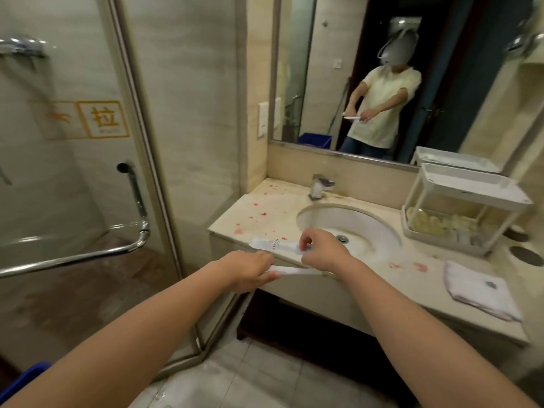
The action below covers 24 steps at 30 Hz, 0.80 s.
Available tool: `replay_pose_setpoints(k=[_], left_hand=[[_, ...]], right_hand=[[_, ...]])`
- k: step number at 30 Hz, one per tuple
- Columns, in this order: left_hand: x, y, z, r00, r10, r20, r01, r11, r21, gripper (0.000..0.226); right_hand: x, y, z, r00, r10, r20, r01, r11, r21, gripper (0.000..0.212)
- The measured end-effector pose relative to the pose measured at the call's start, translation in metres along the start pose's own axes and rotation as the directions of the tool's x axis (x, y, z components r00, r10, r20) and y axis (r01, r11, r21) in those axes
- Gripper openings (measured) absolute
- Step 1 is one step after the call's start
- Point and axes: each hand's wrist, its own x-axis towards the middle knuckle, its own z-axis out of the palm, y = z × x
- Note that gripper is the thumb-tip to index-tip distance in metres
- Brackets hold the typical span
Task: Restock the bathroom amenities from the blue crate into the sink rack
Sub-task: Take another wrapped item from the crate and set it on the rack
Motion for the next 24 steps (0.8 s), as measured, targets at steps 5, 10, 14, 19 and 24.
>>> replay_pose_setpoints(k=[5,10,14,19,24], left_hand=[[0.037,0.028,-0.016,0.995,0.097,0.009,-0.098,0.993,0.061,0.049],[0.082,0.052,-0.025,0.978,0.211,0.006,-0.21,0.972,0.107,0.049],[0.124,0.071,-0.032,0.956,0.293,0.02,-0.293,0.947,0.13,0.041],[0.183,0.095,-0.047,0.914,0.406,0.005,-0.401,0.902,0.159,0.033],[0.245,0.111,-0.077,0.853,0.515,-0.086,-0.496,0.85,0.176,0.028]], right_hand=[[-0.006,0.033,-0.035,0.992,0.094,-0.081,-0.09,0.995,0.049,0.021],[-0.014,0.066,-0.069,0.974,0.163,-0.159,-0.157,0.986,0.053,0.022],[-0.017,0.094,-0.091,0.949,0.231,-0.214,-0.227,0.973,0.044,0.021],[-0.008,0.128,-0.117,0.905,0.329,-0.269,-0.32,0.944,0.078,0.022],[0.021,0.157,-0.149,0.871,0.364,-0.329,-0.358,0.93,0.082,0.024]])
